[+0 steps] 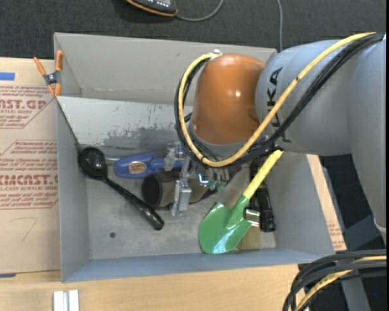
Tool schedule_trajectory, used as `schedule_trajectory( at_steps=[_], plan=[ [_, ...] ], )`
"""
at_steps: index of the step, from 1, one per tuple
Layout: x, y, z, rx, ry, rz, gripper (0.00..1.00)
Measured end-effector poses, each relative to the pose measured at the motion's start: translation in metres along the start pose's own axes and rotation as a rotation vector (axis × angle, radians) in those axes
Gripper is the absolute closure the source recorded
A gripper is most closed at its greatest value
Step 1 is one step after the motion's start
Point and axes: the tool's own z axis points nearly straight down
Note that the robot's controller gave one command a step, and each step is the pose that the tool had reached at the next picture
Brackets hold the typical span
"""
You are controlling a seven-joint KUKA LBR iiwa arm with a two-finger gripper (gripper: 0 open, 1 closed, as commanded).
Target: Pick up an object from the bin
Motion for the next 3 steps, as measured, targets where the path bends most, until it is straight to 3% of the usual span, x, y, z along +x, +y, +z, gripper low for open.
schedule_trajectory(
  at_steps=[1, 2, 3],
  plan=[
    [0.0, 0.0, 0.0, 0.0, 0.0, 0.0, 0.0],
    [-0.001, 0.008, 0.019, 0.0, 0.0, -0.229, 0.0],
    [-0.003, -0.004, 0.053, -0.001, 0.001, 0.043, 0.0]
  ],
)
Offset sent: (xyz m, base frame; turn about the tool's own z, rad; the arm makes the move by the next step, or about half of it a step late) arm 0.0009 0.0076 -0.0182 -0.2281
